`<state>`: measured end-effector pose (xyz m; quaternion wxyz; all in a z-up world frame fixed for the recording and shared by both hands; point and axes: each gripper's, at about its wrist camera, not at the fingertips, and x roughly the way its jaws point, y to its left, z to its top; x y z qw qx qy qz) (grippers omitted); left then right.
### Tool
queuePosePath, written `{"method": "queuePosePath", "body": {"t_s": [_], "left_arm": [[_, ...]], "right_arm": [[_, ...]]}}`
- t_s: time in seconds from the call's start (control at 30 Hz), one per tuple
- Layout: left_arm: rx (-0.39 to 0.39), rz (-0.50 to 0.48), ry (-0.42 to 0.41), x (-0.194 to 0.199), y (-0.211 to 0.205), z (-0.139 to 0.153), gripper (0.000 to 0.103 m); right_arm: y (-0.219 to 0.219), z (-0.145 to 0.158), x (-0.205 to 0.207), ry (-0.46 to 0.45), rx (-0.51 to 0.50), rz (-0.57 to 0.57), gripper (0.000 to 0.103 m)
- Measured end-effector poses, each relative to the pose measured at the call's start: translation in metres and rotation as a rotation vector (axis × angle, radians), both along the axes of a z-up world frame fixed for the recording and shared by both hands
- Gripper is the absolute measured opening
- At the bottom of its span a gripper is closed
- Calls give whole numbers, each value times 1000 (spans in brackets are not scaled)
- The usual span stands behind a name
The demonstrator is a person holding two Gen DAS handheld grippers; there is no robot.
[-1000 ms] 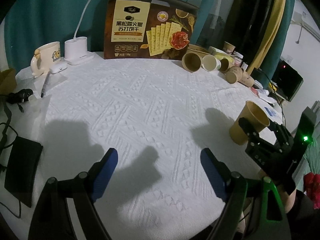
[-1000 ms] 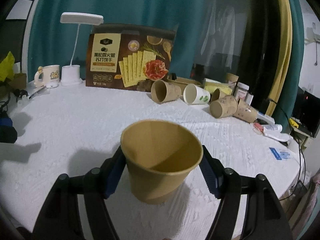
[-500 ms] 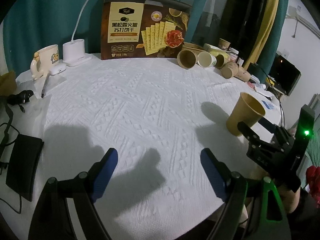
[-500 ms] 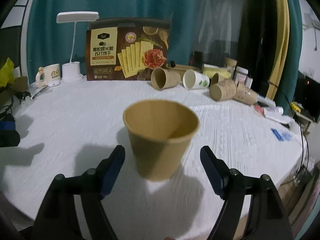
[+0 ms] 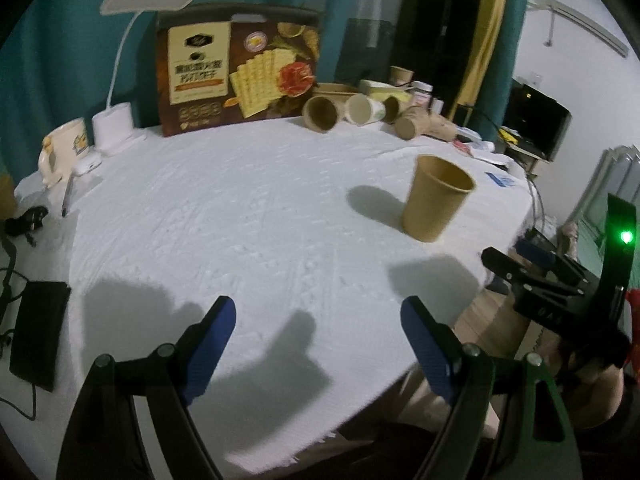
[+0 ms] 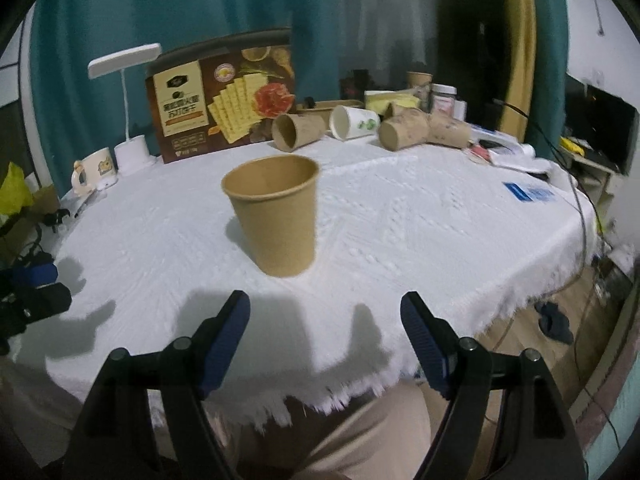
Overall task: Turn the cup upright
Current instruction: 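Open the right tool and withdraw it from the cup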
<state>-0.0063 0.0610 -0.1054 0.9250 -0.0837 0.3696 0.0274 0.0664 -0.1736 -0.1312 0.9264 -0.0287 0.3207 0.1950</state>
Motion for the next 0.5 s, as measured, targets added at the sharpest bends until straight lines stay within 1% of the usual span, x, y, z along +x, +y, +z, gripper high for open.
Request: {"method": "queuePosePath", "body": {"t_s": [0.2, 0.33, 0.4, 0.5], "left_arm": [[49, -54, -79, -9, -23, 23, 85], [69, -108, -137, -14, -35, 41, 85], [86, -115, -158, -15, -40, 49, 85], [125, -121, -192, -16, -47, 62, 85]], "right_arm": [[-29, 20, -15, 20, -10, -51, 76], [-45, 35, -20, 33, 16, -68, 76], [-51, 43, -24, 28, 21, -75, 76], [-58, 61, -30, -4, 30, -85, 76]]}}
